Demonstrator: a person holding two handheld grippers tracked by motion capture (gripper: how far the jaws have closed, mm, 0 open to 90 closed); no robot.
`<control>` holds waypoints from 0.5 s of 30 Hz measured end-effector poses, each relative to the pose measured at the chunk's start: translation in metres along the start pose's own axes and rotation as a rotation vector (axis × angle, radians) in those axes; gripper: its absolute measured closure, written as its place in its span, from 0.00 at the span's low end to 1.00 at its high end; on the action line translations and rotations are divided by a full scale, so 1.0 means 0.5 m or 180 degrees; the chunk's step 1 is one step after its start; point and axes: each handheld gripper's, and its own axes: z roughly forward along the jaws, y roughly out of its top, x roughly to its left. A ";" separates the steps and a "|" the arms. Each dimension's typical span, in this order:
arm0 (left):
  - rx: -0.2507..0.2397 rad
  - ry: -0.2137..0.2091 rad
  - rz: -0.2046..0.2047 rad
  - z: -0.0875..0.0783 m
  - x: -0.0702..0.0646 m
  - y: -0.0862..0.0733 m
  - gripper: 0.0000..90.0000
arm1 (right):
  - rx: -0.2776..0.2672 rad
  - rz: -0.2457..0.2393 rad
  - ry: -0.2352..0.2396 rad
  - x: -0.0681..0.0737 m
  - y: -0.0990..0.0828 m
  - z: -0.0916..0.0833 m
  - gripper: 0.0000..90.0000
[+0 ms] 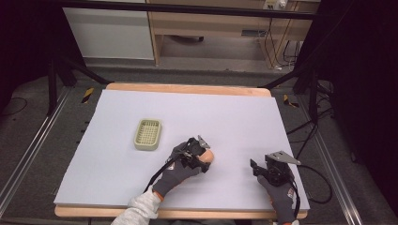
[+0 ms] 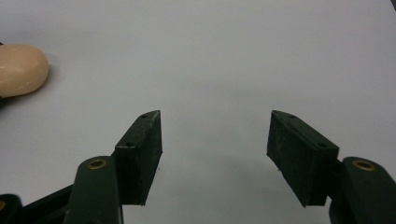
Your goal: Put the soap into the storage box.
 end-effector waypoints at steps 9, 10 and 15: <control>-0.0069 -0.0026 -0.0005 -0.027 0.004 0.000 0.35 | -0.0001 0.0001 0.0000 0.000 0.000 0.000 0.40; -0.0081 -0.0015 -0.0009 -0.031 0.005 0.000 0.35 | -0.0002 0.0001 -0.0001 0.000 0.000 0.000 0.39; -0.0135 -0.0005 -0.0037 -0.051 0.010 -0.002 0.35 | -0.0006 -0.0005 -0.0006 0.000 0.000 0.000 0.39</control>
